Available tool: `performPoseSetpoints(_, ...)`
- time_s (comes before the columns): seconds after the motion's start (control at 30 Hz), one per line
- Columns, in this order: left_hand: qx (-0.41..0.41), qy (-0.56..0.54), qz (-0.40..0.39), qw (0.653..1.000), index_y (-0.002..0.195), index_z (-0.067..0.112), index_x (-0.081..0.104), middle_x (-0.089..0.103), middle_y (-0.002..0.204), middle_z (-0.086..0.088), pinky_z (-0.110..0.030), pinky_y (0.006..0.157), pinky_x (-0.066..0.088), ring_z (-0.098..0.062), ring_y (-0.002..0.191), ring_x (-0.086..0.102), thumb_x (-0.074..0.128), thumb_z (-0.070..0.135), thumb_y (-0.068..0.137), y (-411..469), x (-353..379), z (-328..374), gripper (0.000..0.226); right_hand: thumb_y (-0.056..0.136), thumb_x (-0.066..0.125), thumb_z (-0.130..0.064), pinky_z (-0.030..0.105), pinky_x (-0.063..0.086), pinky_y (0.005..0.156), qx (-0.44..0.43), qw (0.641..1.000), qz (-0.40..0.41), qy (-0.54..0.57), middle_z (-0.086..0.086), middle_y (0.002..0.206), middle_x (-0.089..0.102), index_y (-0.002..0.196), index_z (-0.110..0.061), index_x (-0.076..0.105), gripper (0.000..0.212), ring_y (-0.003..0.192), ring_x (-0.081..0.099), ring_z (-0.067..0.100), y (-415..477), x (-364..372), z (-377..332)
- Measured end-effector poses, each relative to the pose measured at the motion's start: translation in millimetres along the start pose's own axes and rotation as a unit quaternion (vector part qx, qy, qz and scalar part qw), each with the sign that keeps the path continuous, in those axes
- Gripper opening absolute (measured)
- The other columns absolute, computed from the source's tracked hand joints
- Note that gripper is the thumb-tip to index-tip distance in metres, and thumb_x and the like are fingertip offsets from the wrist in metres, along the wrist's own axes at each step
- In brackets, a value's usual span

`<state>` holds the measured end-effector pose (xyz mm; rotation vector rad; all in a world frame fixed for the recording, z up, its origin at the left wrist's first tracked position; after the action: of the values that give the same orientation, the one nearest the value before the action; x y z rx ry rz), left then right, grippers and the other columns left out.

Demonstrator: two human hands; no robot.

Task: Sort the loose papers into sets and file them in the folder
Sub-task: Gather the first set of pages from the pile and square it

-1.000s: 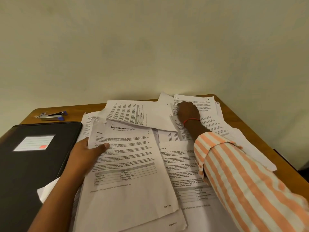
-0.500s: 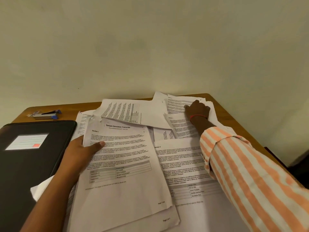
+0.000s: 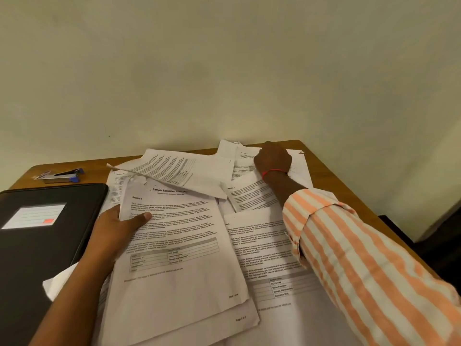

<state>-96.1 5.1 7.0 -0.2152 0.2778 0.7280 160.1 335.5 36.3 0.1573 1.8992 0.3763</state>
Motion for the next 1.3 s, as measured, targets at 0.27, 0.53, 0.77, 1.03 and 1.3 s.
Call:
performPoseSetpoints(0.27,0.003,-0.003,-0.004,1.000,0.113,0.013,0.068,0.076,0.096,-0.007,-0.031,0.062,0.054,-0.027,0.080,0.074,0.073,0.018,0.091,2,0,-2,0.023,0.097,0.048,-0.047,0.045,0.035,0.105,0.024,0.995,-0.101,-0.010,0.014,0.131,0.060,0.131,-0.011,0.054,0.050,0.124,0.053,0.034,10,34,56)
performPoseSetpoints(0.53,0.006,0.002,-0.003,1.000,0.113,0.011,0.069,0.076,0.097,-0.009,-0.033,0.064,0.055,-0.029,0.081,0.074,0.074,0.018,0.090,1,1,-1,0.024,0.096,0.043,-0.050,0.045,0.035,0.101,-0.012,0.998,-0.049,-0.047,0.013,0.122,0.063,0.120,-0.012,0.061,0.049,0.117,0.055,0.033,-2,34,53)
performPoseSetpoints(0.77,0.004,0.005,-0.003,1.000,0.108,0.015,0.067,0.075,0.093,-0.004,-0.031,0.060,0.052,-0.025,0.079,0.073,0.073,0.018,0.091,2,1,-3,0.019,0.092,0.053,-0.038,0.042,0.038,0.099,-0.018,0.999,-0.017,-0.029,0.008,0.117,0.067,0.116,-0.020,0.065,0.033,0.114,0.058,0.031,-6,23,45)
performPoseSetpoints(1.03,0.012,0.014,-0.007,1.000,0.103,0.023,0.067,0.075,0.096,-0.003,-0.035,0.069,0.056,-0.026,0.083,0.073,0.074,0.022,0.090,5,1,-3,0.015,0.099,0.046,-0.036,0.037,0.048,0.080,-0.073,0.997,0.033,-0.008,0.008,0.101,0.071,0.108,-0.018,0.067,0.029,0.096,0.067,0.032,-26,9,22)
performPoseSetpoints(1.3,0.006,0.009,-0.007,1.000,0.108,0.020,0.067,0.075,0.094,-0.001,-0.034,0.065,0.055,-0.025,0.081,0.074,0.074,0.022,0.090,6,1,-4,0.019,0.094,0.051,-0.040,0.043,0.043,0.096,-0.109,0.994,-0.009,-0.030,0.013,0.119,0.060,0.118,-0.014,0.062,0.037,0.114,0.053,0.032,-29,20,32)
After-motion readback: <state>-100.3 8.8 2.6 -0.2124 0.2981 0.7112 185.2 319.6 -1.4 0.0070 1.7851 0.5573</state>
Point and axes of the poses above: each hand's wrist, its own y-axis towards the middle knuckle, its own x-axis out of the palm, z = x × y, the point moved 6 cm from there along y, towards the middle knuckle
